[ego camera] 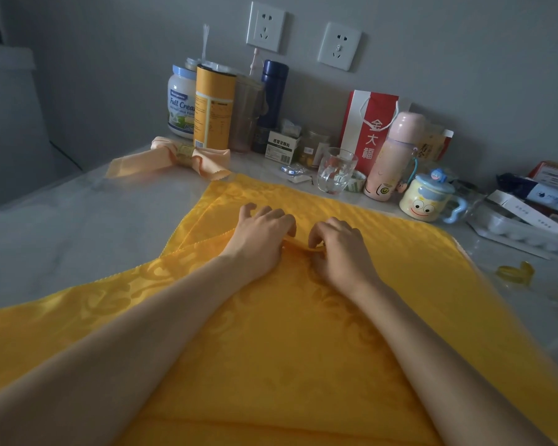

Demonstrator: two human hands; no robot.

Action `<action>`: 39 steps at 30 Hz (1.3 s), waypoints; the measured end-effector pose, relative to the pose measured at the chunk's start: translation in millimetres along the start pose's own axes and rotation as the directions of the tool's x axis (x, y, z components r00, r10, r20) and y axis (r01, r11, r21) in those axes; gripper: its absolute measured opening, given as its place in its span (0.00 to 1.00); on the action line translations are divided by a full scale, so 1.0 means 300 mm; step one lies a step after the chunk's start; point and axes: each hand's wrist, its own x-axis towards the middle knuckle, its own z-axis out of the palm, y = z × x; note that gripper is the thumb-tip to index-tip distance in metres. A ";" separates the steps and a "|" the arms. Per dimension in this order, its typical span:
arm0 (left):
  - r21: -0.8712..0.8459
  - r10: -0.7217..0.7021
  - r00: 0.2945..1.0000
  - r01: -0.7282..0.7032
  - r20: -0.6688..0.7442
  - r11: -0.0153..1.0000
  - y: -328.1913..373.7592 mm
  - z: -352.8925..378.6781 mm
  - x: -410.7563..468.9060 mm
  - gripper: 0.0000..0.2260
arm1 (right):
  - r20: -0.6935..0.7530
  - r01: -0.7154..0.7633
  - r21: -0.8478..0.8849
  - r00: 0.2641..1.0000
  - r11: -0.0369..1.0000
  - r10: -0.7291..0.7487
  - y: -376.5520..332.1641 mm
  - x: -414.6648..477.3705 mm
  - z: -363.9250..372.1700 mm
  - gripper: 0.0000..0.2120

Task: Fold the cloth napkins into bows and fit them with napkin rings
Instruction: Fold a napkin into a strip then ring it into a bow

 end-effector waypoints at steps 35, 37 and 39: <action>-0.018 0.062 0.994 -0.060 0.094 0.998 0.023 -0.026 -0.061 0.17 | 0.071 -0.186 0.215 0.982 0.959 0.175 0.069 -0.087 -0.029 0.12; -0.020 0.042 0.995 -0.041 0.085 0.999 0.018 -0.028 -0.063 0.17 | 0.055 -0.167 0.192 0.986 0.967 0.159 0.067 -0.085 -0.030 0.13; -0.031 0.034 0.995 -0.031 0.089 0.999 0.014 -0.025 -0.063 0.17 | 0.061 -0.160 0.204 0.987 0.966 0.150 0.064 -0.088 -0.032 0.14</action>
